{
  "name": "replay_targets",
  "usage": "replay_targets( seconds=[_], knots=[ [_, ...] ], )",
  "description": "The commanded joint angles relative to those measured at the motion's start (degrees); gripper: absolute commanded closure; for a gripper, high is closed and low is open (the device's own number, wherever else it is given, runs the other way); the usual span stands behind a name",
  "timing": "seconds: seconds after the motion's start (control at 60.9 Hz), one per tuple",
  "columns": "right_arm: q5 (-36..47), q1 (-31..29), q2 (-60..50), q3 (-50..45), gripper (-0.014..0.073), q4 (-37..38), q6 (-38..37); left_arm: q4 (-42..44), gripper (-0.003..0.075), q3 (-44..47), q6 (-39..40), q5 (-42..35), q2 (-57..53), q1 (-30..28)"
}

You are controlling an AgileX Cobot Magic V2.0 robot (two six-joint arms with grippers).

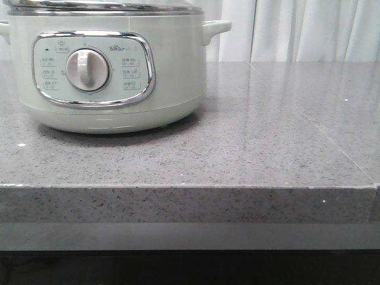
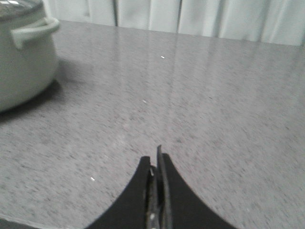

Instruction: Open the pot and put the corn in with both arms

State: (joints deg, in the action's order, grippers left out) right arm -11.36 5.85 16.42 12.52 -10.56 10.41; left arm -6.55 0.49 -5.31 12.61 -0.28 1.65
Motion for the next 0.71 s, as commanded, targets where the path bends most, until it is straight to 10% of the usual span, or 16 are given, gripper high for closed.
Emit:
replay_targets(
  seconds=[0.0, 0.69],
  knots=[
    [6.0, -2.5, -4.0, -2.7, 0.0655, 1.1, -0.3, -0.7, 0.0738, -0.1, 0.4, -4.8, -1.4, -0.1],
    [6.2, -7.3, -18.2, -14.0, 0.0655, 1.0, -1.0, -0.7, 0.0738, -0.1, 0.4, -4.8, -1.3, -0.1]
  ],
)
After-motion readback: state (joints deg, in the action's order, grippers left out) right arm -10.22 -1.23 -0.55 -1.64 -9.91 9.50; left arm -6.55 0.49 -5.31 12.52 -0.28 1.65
